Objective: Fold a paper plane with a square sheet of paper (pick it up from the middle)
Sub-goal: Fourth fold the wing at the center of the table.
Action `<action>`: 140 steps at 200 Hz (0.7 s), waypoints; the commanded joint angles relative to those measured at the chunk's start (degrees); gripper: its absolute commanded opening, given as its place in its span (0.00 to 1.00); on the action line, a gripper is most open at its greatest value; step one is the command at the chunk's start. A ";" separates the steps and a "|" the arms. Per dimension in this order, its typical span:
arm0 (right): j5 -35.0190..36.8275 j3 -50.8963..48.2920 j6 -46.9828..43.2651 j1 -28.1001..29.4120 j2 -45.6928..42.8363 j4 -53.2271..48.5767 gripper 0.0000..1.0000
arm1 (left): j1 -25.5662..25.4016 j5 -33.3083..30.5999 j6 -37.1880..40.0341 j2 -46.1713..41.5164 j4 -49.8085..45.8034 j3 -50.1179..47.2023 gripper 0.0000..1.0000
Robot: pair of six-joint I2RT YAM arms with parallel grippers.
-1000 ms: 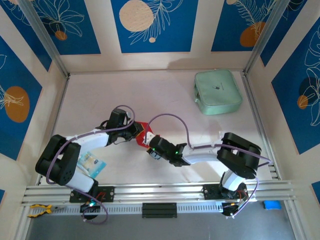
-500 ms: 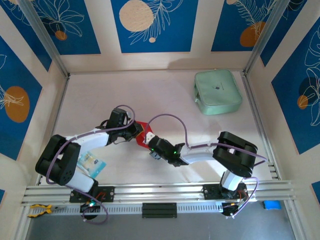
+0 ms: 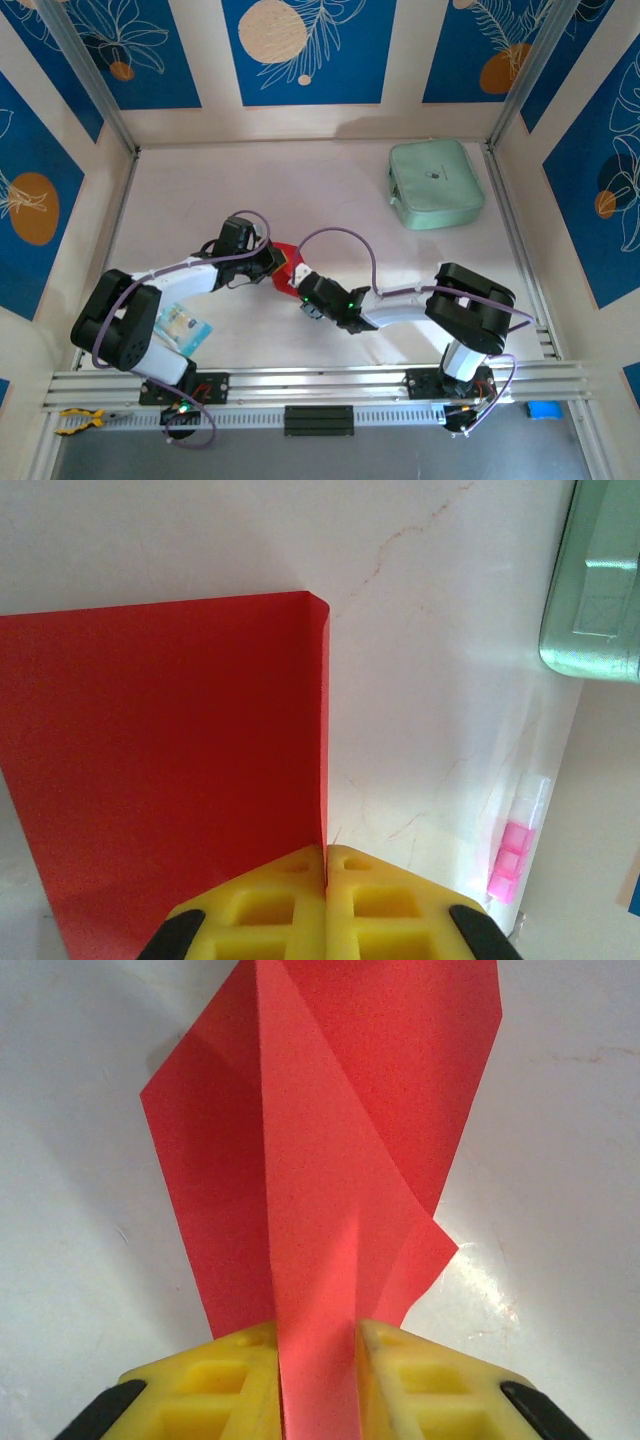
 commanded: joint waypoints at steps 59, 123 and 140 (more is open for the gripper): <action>-0.06 -1.44 1.85 -0.49 -1.32 1.14 0.21 | -0.13 0.06 1.14 0.20 -1.70 1.16 0.02; -0.64 -2.10 2.27 -0.62 -2.48 2.00 0.22 | -0.09 0.06 1.18 0.37 -1.78 1.16 0.02; -0.74 -2.45 2.37 -0.62 -2.67 2.01 0.22 | -0.13 -0.02 1.19 0.42 -1.78 1.16 0.02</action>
